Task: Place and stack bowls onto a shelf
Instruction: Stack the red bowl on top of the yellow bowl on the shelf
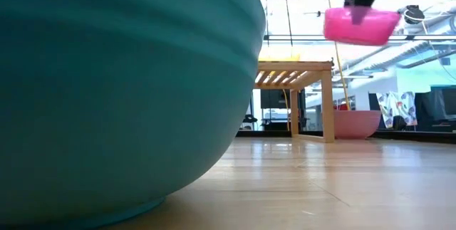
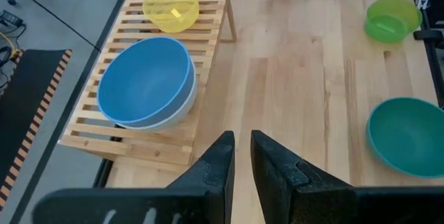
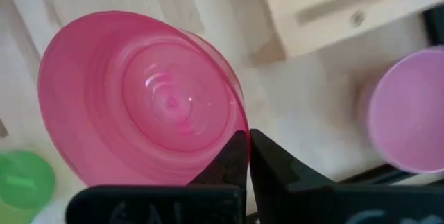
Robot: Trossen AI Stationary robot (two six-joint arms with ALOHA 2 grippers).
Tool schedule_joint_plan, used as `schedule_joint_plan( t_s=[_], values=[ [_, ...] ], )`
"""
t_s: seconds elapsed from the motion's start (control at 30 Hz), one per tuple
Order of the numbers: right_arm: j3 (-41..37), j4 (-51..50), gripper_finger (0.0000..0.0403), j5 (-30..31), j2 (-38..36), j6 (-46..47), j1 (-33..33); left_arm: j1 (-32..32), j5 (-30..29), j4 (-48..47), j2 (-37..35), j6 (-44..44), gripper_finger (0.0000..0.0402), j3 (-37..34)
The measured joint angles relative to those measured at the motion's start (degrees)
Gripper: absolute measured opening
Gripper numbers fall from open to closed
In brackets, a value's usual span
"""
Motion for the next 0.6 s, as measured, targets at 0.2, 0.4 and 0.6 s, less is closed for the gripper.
schedule_joint_plan(
  t_s=[0.2,0.4,0.6],
  values=[
    [15.2,-5.6,0.0000,2.5,8.8,-8.3,-4.3,0.0,0.0,0.0,0.0,-1.0,0.0056,0.0],
    [25.6,-5.6,0.0000,2.2,14.8,-16.7,-10.9,0.0,0.0,0.0,0.0,-2.3,0.0056,0.0],
    [32.5,-5.7,0.0000,-3.0,20.6,-23.4,-17.3,0.0,0.0,0.0,0.0,-2.8,0.0056,0.0]
  ],
)
